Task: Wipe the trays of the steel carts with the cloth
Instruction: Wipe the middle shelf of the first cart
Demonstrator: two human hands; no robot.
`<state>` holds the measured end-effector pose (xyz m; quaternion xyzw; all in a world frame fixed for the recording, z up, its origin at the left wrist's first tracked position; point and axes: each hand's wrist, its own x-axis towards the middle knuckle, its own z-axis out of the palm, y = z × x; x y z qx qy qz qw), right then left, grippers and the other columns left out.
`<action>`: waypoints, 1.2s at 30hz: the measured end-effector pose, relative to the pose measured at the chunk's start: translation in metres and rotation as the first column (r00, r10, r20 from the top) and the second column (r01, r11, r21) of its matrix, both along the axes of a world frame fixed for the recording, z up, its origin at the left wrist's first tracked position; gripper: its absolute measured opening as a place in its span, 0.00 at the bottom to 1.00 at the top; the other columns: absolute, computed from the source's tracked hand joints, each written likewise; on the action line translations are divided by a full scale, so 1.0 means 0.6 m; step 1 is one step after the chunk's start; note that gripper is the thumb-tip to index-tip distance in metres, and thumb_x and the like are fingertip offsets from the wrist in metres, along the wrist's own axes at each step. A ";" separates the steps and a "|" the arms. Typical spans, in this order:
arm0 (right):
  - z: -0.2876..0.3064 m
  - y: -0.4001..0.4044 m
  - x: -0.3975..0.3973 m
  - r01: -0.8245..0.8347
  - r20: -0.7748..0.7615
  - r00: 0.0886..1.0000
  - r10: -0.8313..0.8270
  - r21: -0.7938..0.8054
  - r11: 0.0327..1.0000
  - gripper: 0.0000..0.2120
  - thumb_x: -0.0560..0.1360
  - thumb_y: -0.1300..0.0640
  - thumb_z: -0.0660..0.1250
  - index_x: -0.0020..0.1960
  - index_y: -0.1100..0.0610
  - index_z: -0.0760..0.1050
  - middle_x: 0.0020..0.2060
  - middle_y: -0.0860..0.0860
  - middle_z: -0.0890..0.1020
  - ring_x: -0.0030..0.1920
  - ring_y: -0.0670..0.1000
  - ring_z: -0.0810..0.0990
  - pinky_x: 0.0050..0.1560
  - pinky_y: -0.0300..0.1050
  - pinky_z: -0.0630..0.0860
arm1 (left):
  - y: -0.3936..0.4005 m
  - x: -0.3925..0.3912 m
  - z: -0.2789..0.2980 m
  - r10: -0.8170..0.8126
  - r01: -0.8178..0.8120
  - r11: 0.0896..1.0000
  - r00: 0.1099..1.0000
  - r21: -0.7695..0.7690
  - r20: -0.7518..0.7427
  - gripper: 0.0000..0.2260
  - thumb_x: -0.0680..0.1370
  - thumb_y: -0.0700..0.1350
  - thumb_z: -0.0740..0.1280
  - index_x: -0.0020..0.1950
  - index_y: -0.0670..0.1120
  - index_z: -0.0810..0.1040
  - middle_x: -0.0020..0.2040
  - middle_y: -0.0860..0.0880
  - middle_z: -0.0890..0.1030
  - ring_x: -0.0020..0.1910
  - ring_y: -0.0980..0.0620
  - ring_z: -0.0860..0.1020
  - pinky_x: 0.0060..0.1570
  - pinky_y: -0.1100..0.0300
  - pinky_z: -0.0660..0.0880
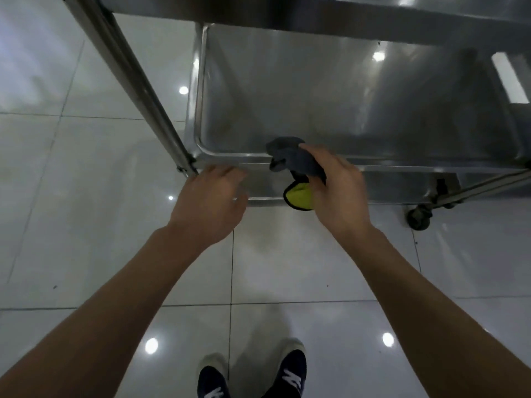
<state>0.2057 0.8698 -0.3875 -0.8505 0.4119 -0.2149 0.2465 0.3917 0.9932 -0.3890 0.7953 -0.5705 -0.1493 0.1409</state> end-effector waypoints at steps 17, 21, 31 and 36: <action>-0.183 -0.098 0.083 -0.069 -0.125 0.991 0.045 -0.194 0.978 0.25 0.76 0.63 0.66 0.72 0.52 0.73 0.74 0.55 0.70 0.75 0.58 0.66 0.74 0.61 0.61 | -0.056 0.048 -0.136 0.061 -0.043 0.993 0.984 -0.109 0.166 0.15 0.80 0.49 0.63 0.65 0.49 0.79 0.59 0.47 0.78 0.58 0.45 0.76 0.56 0.48 0.76; -0.183 -0.094 0.088 -0.102 -0.228 0.973 0.042 -0.259 0.960 0.26 0.78 0.49 0.64 0.75 0.48 0.67 0.75 0.49 0.68 0.76 0.54 0.61 0.74 0.66 0.56 | -0.056 0.045 -0.152 0.056 -0.020 0.988 0.970 -0.152 0.238 0.16 0.80 0.51 0.62 0.67 0.50 0.77 0.63 0.47 0.76 0.62 0.44 0.73 0.59 0.47 0.74; -0.203 -0.084 0.101 -0.071 -0.238 0.971 0.035 -0.146 0.987 0.22 0.85 0.42 0.45 0.74 0.40 0.68 0.77 0.42 0.64 0.79 0.50 0.53 0.77 0.64 0.44 | -0.053 0.037 -0.190 0.222 -0.153 0.960 0.928 -0.236 0.300 0.15 0.80 0.50 0.63 0.64 0.49 0.80 0.61 0.46 0.77 0.63 0.42 0.72 0.60 0.43 0.70; -0.238 -0.080 0.107 -0.074 -0.199 0.980 0.018 -0.276 0.958 0.21 0.83 0.41 0.50 0.72 0.40 0.71 0.74 0.43 0.69 0.78 0.52 0.58 0.75 0.64 0.50 | -0.034 0.053 -0.202 0.286 -0.200 0.941 0.901 -0.273 0.326 0.13 0.81 0.50 0.63 0.62 0.47 0.80 0.59 0.47 0.79 0.62 0.44 0.75 0.64 0.44 0.69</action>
